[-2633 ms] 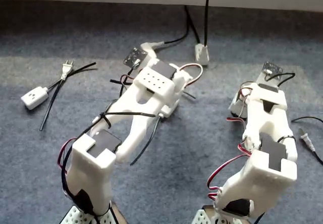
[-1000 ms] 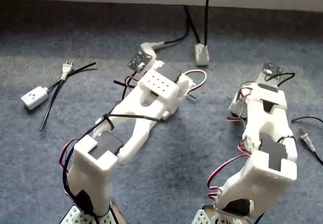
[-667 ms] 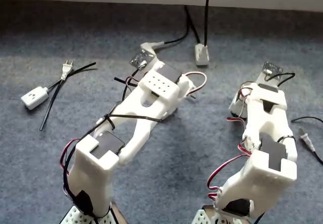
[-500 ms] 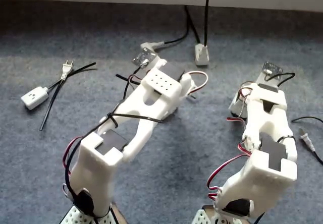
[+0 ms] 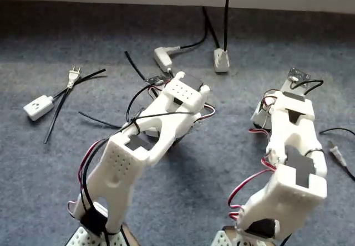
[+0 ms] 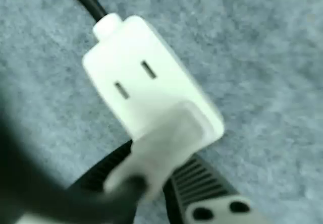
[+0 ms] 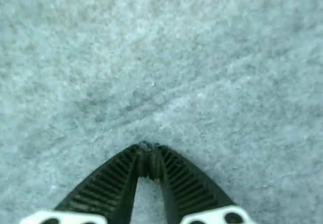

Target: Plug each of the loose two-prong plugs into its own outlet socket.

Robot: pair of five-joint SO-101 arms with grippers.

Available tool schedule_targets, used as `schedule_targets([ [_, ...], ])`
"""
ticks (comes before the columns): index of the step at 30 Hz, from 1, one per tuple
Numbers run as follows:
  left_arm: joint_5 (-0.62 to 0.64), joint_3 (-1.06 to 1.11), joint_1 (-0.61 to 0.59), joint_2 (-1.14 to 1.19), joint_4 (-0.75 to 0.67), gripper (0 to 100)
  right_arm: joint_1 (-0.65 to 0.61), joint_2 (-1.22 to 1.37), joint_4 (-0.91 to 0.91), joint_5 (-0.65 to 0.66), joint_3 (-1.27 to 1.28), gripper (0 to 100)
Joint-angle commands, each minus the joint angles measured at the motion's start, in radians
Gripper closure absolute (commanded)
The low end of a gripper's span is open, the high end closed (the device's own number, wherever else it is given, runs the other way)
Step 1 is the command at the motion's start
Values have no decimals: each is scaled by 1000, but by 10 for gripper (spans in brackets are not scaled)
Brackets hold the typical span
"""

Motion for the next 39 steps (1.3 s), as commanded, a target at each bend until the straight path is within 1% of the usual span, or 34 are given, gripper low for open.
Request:
schedule_targets([
  [1, -20, -8, 38, 7, 21, 994, 7, 2, -5, -15, -51, 991],
  [6, -25, -10, 15, 1, 21, 993, 7, 2, -5, -14, -51, 991],
  [7, -41, -12, 15, -1, 21, 993, 7, 2, -5, -14, -51, 991],
  [13, -318, -136, 24, 1, 31, 992, 7, 2, -5, -14, -51, 991],
  [15, -387, -168, 22, -1, 31, 989, 7, 2, -5, -14, -51, 991],
  [17, -436, -216, 21, -1, 32, 950, 5, 2, -5, -14, -51, 991],
  [19, -457, -272, 18, -1, 48, 876, 5, 2, -5, -14, -51, 991],
  [25, -457, -473, 15, -1, 54, 566, 4, 2, -5, -14, -51, 991],
  [27, -457, -555, 15, -1, 54, 487, 4, 2, -5, -14, -51, 991],
  [28, -457, -596, 15, -2, 54, 466, 4, 2, -5, -14, -51, 991],
  [32, -457, -748, -30, -8, 55, 463, 4, 2, -5, -14, -51, 991],
  [34, -457, -759, -77, -22, 55, 463, 4, 2, -5, -14, -51, 991],
  [39, -457, -754, -239, -1, 55, 463, 4, 2, -5, -14, -51, 991],
])
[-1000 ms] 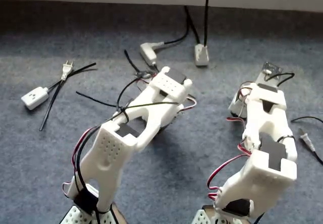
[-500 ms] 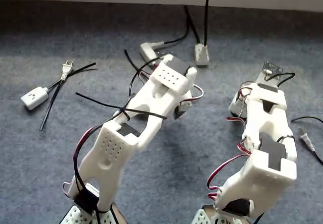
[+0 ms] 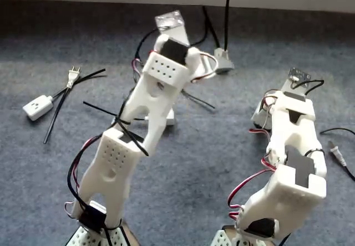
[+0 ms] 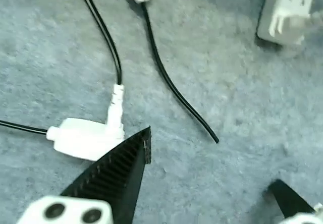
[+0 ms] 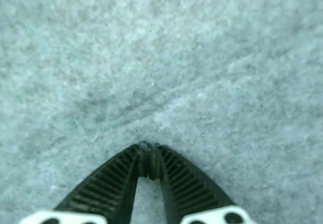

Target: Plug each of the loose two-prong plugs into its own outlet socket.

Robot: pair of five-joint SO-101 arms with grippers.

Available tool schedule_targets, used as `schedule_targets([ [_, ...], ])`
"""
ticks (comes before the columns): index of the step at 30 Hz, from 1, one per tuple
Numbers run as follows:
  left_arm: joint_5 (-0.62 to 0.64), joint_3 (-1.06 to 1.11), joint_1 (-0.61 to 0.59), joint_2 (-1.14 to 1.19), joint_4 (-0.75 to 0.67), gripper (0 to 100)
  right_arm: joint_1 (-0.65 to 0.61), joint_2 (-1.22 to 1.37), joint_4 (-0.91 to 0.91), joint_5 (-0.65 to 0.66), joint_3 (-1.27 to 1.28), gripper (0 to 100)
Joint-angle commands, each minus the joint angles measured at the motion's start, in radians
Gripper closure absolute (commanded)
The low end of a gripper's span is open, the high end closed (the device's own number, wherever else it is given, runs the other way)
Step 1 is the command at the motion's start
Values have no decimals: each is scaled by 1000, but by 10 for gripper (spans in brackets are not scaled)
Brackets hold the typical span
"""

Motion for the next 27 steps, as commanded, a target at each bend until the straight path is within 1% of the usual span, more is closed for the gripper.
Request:
schedule_targets([
  [1, -11, -36, -143, 7, 9, 463, 4, 1, -5, -14, -51, 991],
  [4, -12, -36, -188, 70, 11, 463, 4, 1, -5, -14, -51, 991],
  [7, -12, -36, -191, 125, 11, 463, 4, 1, -7, -14, -51, 991],
  [19, -14, -36, -110, 314, 12, 463, 4, 1, -30, -14, -50, 991],
  [24, -15, -47, -79, 303, 9, 463, 4, 1, -30, -14, -50, 991],
  [27, -15, -47, -77, 226, 8, 462, 4, 1, -31, -14, -50, 991],
])
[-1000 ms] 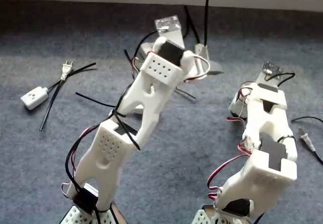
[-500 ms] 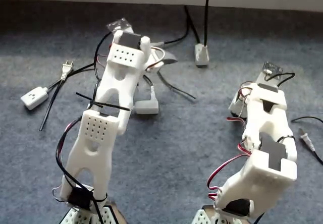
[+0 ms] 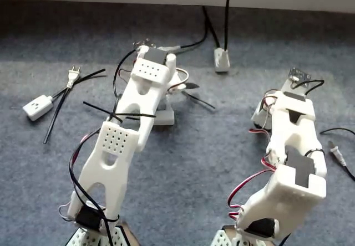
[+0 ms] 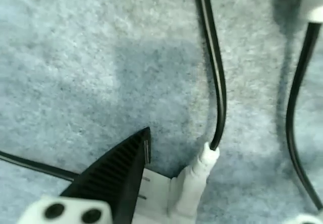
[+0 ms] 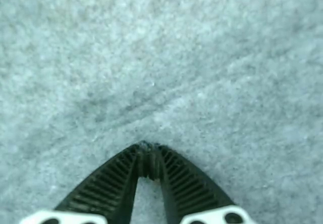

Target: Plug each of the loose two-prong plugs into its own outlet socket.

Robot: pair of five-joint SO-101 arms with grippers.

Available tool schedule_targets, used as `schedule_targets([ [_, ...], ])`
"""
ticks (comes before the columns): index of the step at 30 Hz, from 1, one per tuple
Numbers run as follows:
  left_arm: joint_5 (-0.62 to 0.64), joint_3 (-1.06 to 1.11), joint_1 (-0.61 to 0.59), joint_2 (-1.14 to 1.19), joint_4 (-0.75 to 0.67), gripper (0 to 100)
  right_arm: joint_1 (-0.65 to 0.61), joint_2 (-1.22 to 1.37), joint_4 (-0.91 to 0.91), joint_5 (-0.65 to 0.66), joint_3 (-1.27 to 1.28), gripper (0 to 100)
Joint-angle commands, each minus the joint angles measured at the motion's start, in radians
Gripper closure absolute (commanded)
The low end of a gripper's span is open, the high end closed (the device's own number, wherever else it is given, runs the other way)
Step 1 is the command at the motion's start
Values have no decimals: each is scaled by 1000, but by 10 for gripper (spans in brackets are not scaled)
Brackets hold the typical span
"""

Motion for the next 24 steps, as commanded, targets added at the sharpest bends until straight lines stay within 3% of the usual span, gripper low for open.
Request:
schedule_targets([
  [1, -8, -33, 36, -137, 8, 460, 4, 1, -30, -14, -50, 991],
  [7, -9, -33, -36, -395, 8, 459, 4, -1, -25, -15, -50, 991],
  [12, -9, -5, -206, -590, 12, 461, 4, -5, -24, -21, -50, 989],
  [17, -8, 278, -383, -725, 12, 461, -22, -18, 71, -18, -96, 988],
  [20, -8, 542, -479, -819, 8, 461, -76, -71, 225, -15, -202, 978],
  [24, -3, 727, -532, -905, 5, 461, -222, -156, 406, 31, -387, 849],
])
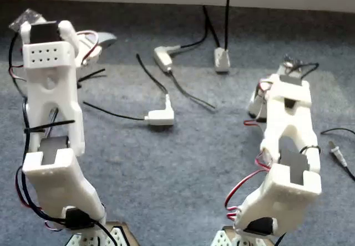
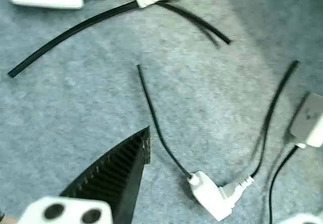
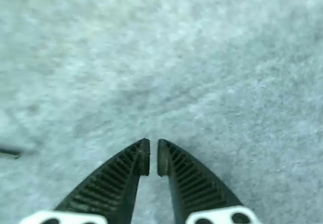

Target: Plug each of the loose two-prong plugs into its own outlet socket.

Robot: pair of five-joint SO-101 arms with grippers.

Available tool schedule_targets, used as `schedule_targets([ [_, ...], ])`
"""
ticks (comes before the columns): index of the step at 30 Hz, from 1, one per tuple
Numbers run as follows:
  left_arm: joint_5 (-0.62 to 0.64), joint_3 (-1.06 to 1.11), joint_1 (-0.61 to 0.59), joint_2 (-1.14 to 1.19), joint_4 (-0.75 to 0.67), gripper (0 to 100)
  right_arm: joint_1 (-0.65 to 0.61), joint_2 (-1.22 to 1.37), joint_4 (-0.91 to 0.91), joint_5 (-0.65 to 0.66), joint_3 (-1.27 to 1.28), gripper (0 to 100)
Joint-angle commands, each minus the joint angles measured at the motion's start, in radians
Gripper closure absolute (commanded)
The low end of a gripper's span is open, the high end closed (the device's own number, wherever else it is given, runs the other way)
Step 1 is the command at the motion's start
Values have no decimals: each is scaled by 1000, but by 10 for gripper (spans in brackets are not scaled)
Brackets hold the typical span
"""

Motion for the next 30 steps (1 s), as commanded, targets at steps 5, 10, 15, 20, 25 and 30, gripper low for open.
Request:
schedule_targets([
  [5, 9, 257, -39, -101, -21, 461, -371, -120, 220, 242, -329, 757],
  [10, 98, 280, -42, -15, -66, 461, -519, -79, 251, 187, -357, 757],
  [15, 97, 280, -42, 21, -66, 461, -615, -36, 248, 325, -357, 757],
  [20, 97, 280, -41, 24, -75, 461, -653, -38, 274, 595, -351, 757],
  [25, 97, 285, -41, 25, -87, 461, -746, -30, 321, 838, -332, 757],
  [30, 97, 288, -41, 25, -86, 461, -802, 19, 286, 1019, -278, 757],
])
